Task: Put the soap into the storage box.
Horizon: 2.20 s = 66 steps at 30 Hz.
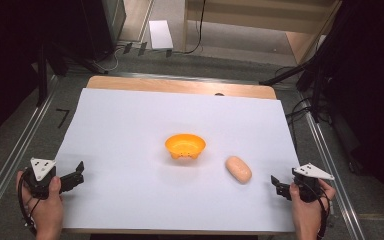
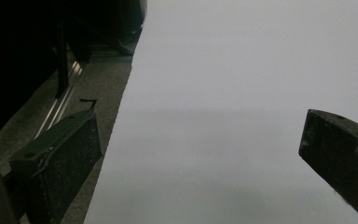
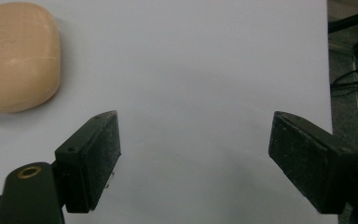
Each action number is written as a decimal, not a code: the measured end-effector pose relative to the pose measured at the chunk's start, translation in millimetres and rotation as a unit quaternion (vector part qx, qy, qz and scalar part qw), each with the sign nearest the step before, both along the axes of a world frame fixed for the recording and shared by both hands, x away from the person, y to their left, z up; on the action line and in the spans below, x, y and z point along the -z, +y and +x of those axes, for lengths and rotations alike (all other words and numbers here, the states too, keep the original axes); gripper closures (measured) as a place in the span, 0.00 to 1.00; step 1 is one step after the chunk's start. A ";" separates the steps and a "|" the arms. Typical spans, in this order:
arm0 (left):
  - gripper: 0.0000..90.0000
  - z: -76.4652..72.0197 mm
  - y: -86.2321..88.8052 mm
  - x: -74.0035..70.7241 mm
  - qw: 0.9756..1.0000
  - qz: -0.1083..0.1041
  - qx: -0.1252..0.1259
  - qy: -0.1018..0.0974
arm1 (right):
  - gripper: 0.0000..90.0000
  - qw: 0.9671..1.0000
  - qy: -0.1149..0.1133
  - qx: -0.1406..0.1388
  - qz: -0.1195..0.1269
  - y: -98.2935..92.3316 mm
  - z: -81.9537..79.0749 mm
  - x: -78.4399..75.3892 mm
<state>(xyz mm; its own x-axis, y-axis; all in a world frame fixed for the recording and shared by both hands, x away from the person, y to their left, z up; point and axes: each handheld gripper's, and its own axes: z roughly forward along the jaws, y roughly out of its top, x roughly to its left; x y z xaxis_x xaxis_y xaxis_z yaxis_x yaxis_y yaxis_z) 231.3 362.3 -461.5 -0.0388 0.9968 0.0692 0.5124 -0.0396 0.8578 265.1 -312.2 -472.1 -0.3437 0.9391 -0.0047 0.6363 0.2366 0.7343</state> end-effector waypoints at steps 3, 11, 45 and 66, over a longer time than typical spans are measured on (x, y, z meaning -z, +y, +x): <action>0.00 0.2 -0.3 0.1 1.000 0.000 -0.001 0.000 | 0.19 1.000 0.019 -0.006 -0.002 2.9 4.0 -8.0; 0.00 1.2 -2.7 0.5 1.000 0.014 0.005 0.007 | 0.18 0.997 0.058 -0.040 -0.024 13.9 16.5 -33.2; 0.00 1.2 -4.5 0.9 1.000 0.020 0.007 0.005 | 0.20 0.981 0.135 -0.139 -0.027 92.3 53.0 -39.9; 0.00 1.2 -4.6 0.9 1.000 0.022 0.010 0.007 | 0.25 0.976 0.161 -0.143 -0.033 111.8 58.7 -25.9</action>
<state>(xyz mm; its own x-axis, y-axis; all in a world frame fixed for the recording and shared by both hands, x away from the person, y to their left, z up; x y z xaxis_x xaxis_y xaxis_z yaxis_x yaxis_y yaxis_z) 232.6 357.7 -462.4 -0.0169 0.9934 0.1132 0.5227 -0.0878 0.8480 323.8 -200.4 -446.2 -0.5845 0.8064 0.0895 0.7334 0.4779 0.4835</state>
